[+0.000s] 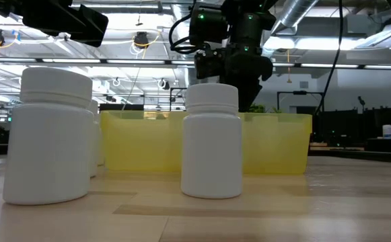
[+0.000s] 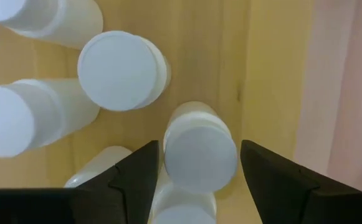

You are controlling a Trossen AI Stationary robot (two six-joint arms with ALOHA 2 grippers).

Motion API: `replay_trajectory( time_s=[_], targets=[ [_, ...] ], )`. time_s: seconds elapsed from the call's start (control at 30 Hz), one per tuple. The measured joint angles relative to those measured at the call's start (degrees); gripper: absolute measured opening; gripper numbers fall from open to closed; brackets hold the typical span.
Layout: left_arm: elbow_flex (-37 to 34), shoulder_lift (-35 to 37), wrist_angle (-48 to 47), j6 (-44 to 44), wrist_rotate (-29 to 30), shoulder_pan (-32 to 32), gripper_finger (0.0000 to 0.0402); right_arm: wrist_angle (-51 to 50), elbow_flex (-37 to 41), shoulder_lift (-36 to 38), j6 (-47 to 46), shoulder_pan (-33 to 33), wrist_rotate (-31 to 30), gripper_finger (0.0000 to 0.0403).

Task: Pick and place pill bottles into a basket
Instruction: Put the white pill bottle into the yellow bin

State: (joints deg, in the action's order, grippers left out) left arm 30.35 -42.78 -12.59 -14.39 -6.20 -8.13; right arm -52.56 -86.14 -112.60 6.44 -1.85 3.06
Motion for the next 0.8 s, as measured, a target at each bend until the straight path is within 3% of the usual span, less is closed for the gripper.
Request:
replay_trajectory(
  time_s=[0.27, 0.57, 0.8],
  targets=[
    [0.0, 0.0, 0.0, 0.0, 0.0, 0.0, 0.0144, -4.8, -4.7, 0.2, 0.7, -0.1, 0.0, 0.0224],
    [0.0, 0.0, 0.0, 0.0, 0.0, 0.0, 0.0144, -19.2, -12.7, 0.2, 0.8, 1.5, 0.0, 0.0224],
    [0.0, 0.0, 0.0, 0.6, 0.0, 0.0, 0.0144, -29.9, -21.5, 0.2, -7.8, 4.3, 2.8, 0.0221]
  ],
)
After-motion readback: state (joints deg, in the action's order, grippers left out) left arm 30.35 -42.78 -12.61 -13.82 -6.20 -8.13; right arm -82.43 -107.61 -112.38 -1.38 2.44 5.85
